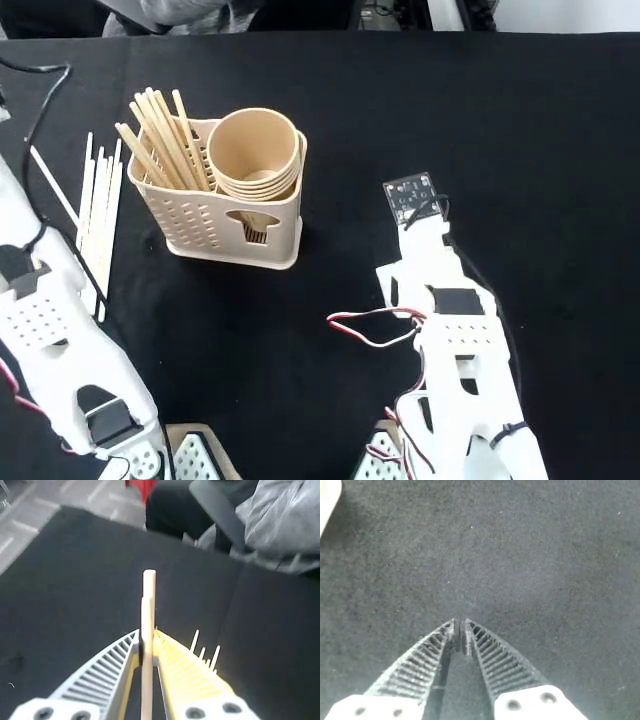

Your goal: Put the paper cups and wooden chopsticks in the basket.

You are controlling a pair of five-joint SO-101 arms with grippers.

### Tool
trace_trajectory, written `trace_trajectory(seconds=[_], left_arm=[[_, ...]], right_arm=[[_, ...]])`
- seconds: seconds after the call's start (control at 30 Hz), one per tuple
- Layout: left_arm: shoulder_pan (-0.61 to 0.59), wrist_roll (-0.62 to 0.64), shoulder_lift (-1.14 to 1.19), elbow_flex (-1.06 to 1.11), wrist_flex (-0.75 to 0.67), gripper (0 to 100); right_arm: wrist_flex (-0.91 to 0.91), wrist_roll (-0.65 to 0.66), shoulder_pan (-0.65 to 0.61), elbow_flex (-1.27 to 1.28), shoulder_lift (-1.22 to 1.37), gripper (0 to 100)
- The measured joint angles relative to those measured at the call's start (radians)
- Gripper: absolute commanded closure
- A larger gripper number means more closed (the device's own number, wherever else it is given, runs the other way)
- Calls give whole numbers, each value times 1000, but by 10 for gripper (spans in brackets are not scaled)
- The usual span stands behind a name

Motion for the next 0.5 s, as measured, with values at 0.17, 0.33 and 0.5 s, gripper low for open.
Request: trace_trajectory(seconds=[0.17,0.33,0.5], left_arm=[[5,31,-137,0,0,970],[58,31,-351,80,5,971],[153,5,-703,496,2,970]], right_arm=[[0,0,0,0,0,970],[0,0,0,0,0,970],[0,0,0,0,0,970]])
